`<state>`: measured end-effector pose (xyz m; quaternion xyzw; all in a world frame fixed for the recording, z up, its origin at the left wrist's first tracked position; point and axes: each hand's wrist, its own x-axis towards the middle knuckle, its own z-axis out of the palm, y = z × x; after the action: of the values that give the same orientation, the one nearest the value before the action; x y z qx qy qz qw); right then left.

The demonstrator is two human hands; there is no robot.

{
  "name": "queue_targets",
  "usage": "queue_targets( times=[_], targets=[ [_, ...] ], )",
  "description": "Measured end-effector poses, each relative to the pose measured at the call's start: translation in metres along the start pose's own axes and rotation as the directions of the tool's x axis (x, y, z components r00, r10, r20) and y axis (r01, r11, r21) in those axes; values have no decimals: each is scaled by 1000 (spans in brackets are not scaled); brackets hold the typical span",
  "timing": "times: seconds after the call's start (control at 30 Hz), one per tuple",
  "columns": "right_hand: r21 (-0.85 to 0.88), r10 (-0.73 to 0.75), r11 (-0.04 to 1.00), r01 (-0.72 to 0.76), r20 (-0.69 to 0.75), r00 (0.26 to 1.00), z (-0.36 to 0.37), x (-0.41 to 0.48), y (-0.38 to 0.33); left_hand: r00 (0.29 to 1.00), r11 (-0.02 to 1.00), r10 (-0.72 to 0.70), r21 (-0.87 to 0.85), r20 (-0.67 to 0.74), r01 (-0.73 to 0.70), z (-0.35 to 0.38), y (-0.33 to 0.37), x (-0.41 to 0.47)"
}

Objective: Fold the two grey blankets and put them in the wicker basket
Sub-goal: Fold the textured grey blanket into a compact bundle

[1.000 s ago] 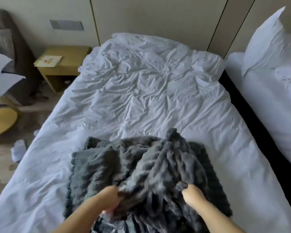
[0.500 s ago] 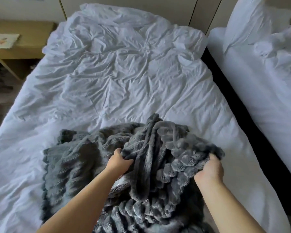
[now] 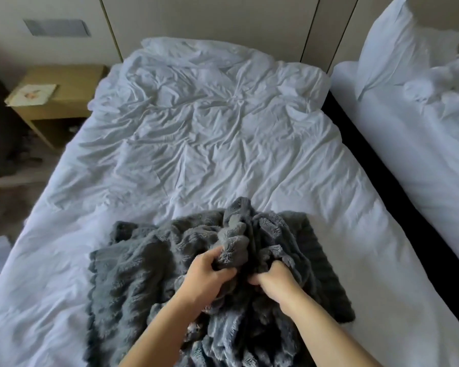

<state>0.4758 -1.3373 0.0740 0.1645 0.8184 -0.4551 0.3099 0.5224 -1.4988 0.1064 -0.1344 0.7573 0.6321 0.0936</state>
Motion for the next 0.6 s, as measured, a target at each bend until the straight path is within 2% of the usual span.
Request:
queue_targets(
  times=[0.07,0.17,0.23,0.3,0.33,0.37,0.4,0.43,0.5,0.53,0.6],
  targets=[
    [38,-1,999,4,-70,998,-12,2,-13,995,991,87,109,-48,-81,-24,16,3],
    [260,-20,959,114,-336,942,-40,3,-45,943,957,241,215,-228,-192,-63,48,13],
    [377,30,898,227,-567,823,-63,3,-67,854,951,298,211,-426,-226,-88,66,20],
    [393,52,850,351,-725,686,-80,4,-83,714,962,264,129,-648,-239,-113,76,23],
    [373,46,850,373,-757,652,-84,5,-87,649,966,233,96,-724,-240,-121,77,24],
    [345,37,872,347,-753,657,-84,7,-87,605,967,234,118,-761,-226,-125,75,25],
    [301,19,908,290,-722,691,-81,11,-83,597,962,272,205,-755,-179,-127,70,24],
    [232,-2,951,203,-655,756,-77,14,-77,631,941,312,320,-711,-105,-125,63,24],
    [73,-11,996,50,-459,888,-64,15,-63,767,889,285,457,-575,12,-113,44,19],
    [24,-2,1000,12,-398,917,-57,14,-56,840,875,224,481,-494,49,-106,34,15],
    [35,6,999,8,-393,919,-44,10,-42,941,854,132,518,-312,52,-89,14,2]
  ],
)
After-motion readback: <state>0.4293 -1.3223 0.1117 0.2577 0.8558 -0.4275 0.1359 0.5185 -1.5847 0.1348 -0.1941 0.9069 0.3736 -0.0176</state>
